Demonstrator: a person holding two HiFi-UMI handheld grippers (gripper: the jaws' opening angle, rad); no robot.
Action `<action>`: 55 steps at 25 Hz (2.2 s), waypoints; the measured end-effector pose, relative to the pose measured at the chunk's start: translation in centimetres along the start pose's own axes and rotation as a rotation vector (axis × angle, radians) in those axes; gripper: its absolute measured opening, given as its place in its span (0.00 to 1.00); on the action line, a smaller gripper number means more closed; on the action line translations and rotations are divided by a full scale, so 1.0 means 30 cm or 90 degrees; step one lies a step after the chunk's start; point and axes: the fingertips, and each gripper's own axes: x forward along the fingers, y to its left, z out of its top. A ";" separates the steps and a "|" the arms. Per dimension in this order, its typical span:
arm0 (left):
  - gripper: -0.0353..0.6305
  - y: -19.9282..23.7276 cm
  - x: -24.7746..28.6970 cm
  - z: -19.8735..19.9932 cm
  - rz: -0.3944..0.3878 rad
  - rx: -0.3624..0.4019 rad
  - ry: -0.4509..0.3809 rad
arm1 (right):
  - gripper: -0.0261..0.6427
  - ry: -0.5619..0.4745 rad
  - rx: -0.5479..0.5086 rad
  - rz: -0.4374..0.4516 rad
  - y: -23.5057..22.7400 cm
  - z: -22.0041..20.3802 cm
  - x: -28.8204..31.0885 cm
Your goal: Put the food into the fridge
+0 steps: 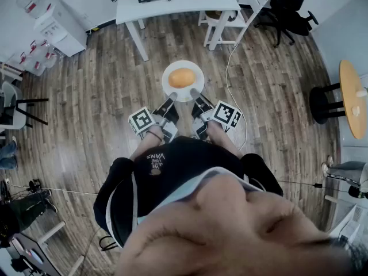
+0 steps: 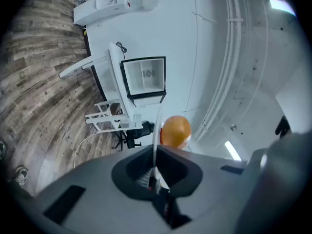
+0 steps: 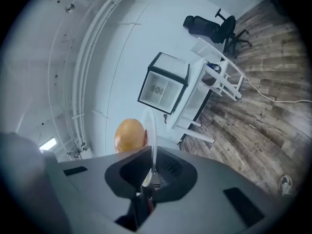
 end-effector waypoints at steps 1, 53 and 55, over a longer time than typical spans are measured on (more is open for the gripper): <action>0.09 0.003 -0.001 -0.001 0.000 0.002 -0.001 | 0.08 0.001 -0.001 -0.001 -0.003 -0.001 -0.001; 0.09 0.108 0.271 0.053 0.031 -0.005 -0.066 | 0.08 0.059 0.003 0.029 -0.151 0.253 0.109; 0.09 0.111 0.291 0.101 0.028 -0.007 -0.063 | 0.08 0.055 0.001 0.038 -0.138 0.274 0.160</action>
